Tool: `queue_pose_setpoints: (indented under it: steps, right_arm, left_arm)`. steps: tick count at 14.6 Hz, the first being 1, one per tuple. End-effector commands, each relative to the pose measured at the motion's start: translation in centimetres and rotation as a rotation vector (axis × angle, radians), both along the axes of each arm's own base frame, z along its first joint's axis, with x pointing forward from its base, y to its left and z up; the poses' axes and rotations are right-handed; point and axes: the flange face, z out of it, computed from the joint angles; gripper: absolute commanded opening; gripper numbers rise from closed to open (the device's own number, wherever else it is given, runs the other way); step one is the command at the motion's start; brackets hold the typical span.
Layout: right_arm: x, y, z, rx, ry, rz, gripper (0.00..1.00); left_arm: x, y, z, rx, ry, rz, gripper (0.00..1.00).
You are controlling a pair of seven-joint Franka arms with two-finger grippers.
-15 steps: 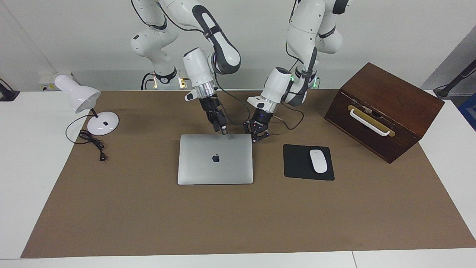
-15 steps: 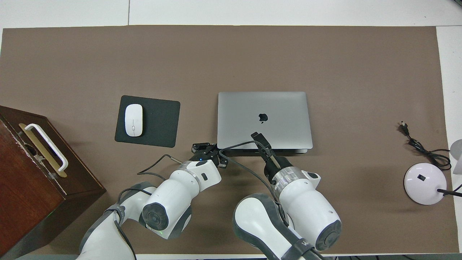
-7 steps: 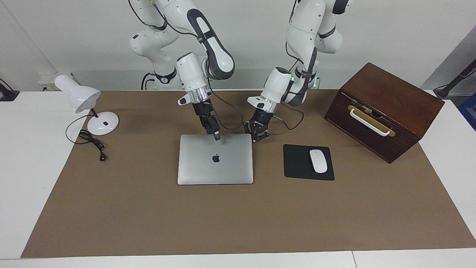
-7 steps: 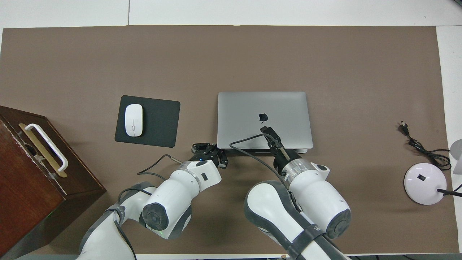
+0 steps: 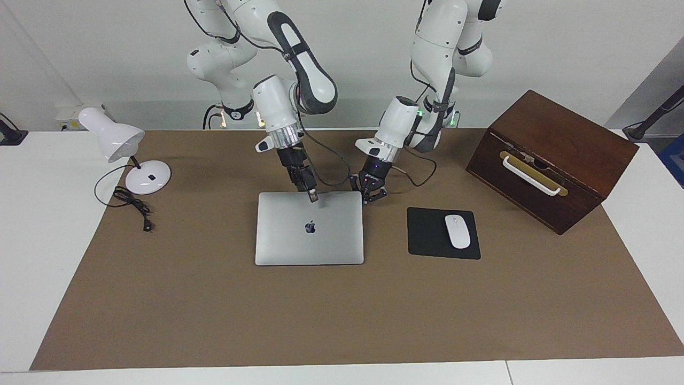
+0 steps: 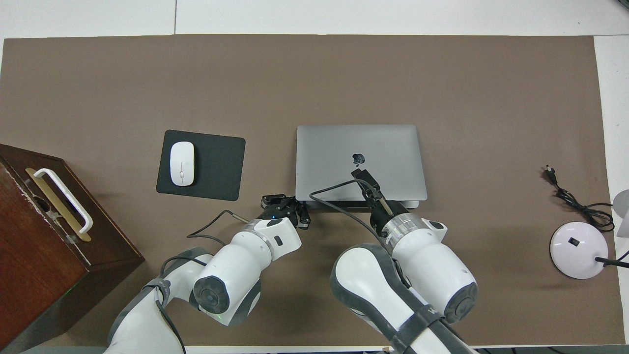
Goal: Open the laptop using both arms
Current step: 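Wedge the right gripper under the laptop lid's front edge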
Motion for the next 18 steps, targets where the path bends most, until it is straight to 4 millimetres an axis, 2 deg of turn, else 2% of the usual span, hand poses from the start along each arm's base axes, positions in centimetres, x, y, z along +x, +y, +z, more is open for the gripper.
queue_pose_setpoints:
  steps: [1, 6, 8, 18]
  right_arm:
    - [1.0, 0.6, 0.4, 0.020, -0.010, 0.003, 1.00]
    - [2.5, 1.1, 1.4, 0.046, -0.032, 0.000, 1.00]
    - [3.1, 0.7, 1.6, 0.053, -0.033, 0.005, 1.00]
    - [5.3, -0.3, 1.0, -0.057, -0.071, 0.180, 1.00]
  left_arm:
    - [-0.8, -1.0, -1.7, 0.011, 0.017, -0.022, 0.00]
    - [-0.9, -1.2, -1.7, 0.011, 0.017, -0.027, 0.00]
    - [-0.9, -1.1, -1.7, 0.011, 0.017, -0.024, 0.00]
    - [-1.0, -1.2, -1.7, 0.011, 0.017, -0.029, 0.00]
